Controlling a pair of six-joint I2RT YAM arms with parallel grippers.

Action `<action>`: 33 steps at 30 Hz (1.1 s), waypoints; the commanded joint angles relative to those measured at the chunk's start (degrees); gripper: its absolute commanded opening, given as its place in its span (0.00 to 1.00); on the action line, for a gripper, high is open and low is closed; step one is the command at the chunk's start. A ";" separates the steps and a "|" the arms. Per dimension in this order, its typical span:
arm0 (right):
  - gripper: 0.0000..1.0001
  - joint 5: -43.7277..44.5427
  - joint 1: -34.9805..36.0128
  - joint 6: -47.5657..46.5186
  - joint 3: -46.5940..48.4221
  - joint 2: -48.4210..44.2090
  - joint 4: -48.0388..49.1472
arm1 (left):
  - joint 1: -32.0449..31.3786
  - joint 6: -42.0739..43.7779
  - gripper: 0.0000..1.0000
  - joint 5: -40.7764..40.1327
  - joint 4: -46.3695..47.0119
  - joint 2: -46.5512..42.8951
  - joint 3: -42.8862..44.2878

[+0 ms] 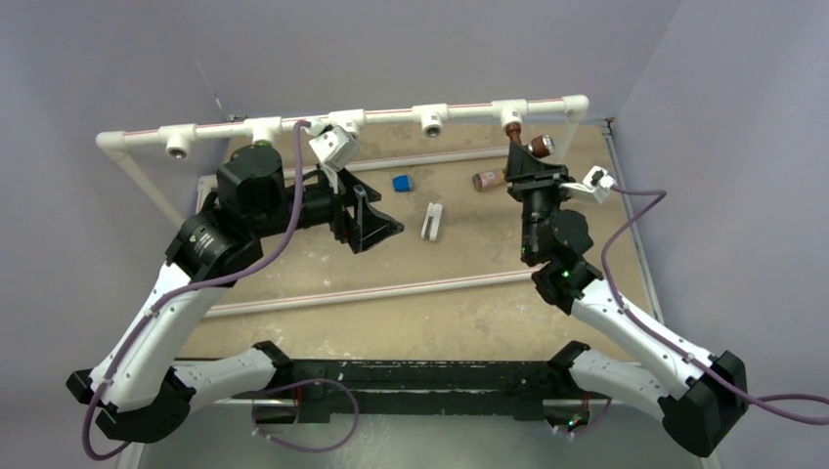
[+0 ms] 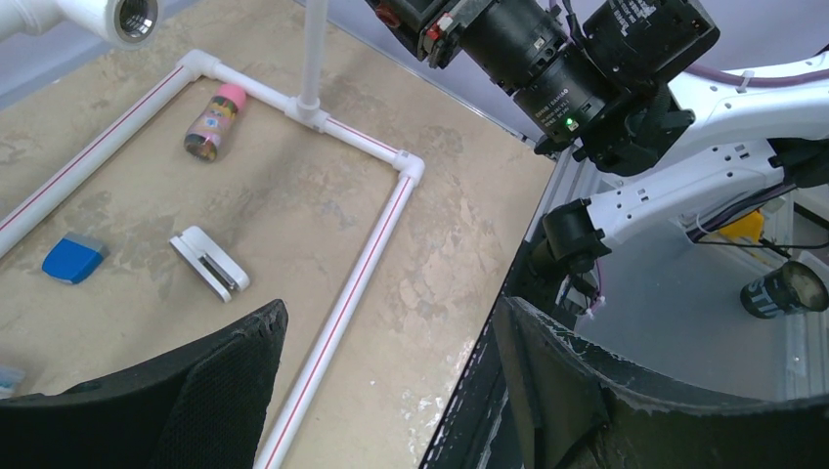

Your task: Install the water faucets

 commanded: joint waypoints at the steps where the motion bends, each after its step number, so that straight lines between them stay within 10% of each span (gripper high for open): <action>1: 0.00 -4.30 -0.22 30.56 1.89 -2.05 0.57 | -0.28 -0.30 0.77 0.83 -0.12 0.16 0.45; 15: 0.00 -21.13 -9.87 62.62 -4.13 -2.25 3.11 | -0.28 -0.54 0.77 1.23 -0.04 0.57 0.81; 24: 0.55 -17.32 -9.94 54.99 -5.72 -7.31 -2.31 | -0.29 -0.84 0.77 1.24 -0.31 0.53 1.00; 33: 0.71 -20.02 -9.96 41.69 -4.30 -10.45 -13.05 | -0.28 -0.67 0.77 0.91 -0.45 1.22 1.82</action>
